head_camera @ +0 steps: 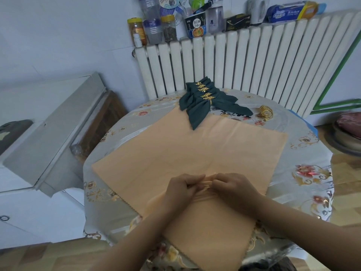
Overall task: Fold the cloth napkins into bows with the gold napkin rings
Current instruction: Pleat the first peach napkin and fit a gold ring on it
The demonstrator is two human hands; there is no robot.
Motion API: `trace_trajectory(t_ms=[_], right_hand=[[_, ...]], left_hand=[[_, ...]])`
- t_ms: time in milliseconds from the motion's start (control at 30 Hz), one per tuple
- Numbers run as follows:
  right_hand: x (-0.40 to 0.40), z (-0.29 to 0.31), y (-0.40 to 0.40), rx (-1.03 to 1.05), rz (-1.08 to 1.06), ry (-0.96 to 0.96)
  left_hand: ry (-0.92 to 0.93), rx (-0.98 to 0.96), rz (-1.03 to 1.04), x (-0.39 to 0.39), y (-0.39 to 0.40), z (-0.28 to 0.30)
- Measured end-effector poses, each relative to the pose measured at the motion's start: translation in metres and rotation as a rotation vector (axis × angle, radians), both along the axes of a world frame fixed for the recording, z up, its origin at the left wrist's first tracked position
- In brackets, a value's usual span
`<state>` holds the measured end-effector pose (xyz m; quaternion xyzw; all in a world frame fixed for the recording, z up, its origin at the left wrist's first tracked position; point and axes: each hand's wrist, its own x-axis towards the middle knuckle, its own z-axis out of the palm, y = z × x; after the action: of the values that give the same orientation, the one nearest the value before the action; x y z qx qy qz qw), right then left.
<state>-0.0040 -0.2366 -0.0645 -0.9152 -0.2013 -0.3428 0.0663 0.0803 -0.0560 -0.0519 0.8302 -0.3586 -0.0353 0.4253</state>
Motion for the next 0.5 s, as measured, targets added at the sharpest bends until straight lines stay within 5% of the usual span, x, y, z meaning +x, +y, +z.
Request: trace_trajectory(t_ms=[234,501], right_hand=[[0.0,-0.003,-0.004,-0.019,0.045,0.077],[0.001,0.0,0.003,0.08,0.017,0.025]], left_hand=[[-0.352,0.026,-0.231,-0.003,0.005,-0.004],[-0.663,0.336,-0.304,-0.006,0.008,-0.005]])
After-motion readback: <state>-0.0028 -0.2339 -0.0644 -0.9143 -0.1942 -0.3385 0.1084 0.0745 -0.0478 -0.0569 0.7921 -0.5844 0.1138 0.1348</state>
